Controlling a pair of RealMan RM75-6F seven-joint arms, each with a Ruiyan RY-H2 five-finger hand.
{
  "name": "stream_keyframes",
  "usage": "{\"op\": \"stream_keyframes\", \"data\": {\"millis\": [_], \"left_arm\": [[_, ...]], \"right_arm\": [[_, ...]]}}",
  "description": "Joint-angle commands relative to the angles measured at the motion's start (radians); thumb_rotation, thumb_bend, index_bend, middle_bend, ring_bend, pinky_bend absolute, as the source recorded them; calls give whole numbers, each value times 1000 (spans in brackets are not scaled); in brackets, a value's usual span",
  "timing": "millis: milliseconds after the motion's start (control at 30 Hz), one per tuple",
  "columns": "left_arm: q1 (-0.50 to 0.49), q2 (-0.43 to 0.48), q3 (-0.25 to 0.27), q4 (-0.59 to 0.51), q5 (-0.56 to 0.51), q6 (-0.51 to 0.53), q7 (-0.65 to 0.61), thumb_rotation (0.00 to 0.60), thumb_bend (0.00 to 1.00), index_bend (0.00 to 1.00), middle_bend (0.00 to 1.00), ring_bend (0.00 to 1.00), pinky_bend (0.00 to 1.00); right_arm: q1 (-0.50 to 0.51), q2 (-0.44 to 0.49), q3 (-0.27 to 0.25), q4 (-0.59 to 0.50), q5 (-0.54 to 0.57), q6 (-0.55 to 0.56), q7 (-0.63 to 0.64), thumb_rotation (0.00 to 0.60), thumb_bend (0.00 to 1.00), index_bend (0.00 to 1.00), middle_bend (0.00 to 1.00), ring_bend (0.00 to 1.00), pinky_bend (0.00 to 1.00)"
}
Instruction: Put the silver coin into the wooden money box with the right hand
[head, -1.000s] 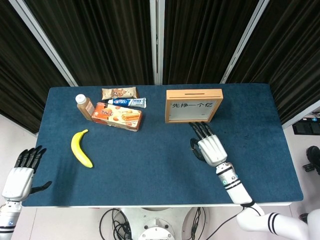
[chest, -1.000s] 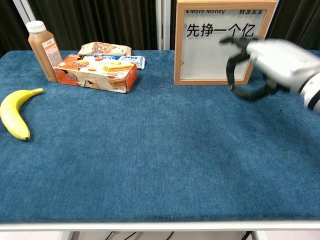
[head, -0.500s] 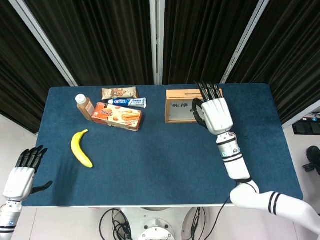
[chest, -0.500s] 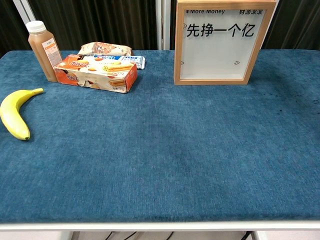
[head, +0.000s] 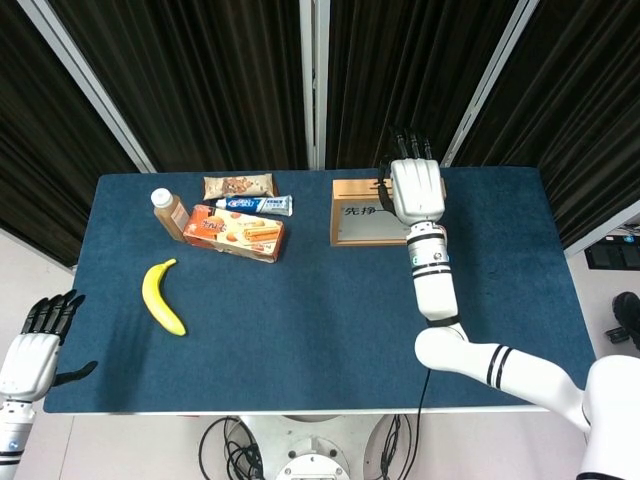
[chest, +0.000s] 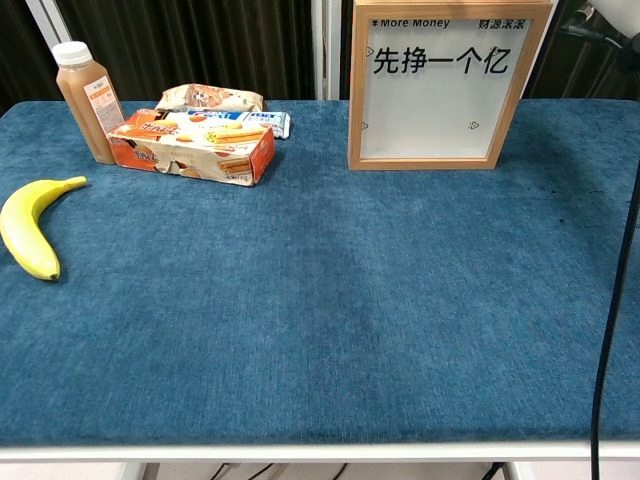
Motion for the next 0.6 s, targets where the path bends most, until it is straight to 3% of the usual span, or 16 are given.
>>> {"op": "stream_keyframes", "data": {"millis": [33,600], "left_arm": [[-2,0,2,5,4,-2,-19,600,123,26,0,0,0],[-16,6,-8,-16,8,-4,0,600,123,27,0,0,0]], "right_arm": [[19,3,-7,21,44,0,-26,600,424,706,78,0,0],[48,8,-66,106,132,-26,-9,600,433,705,76,0,0]]}}
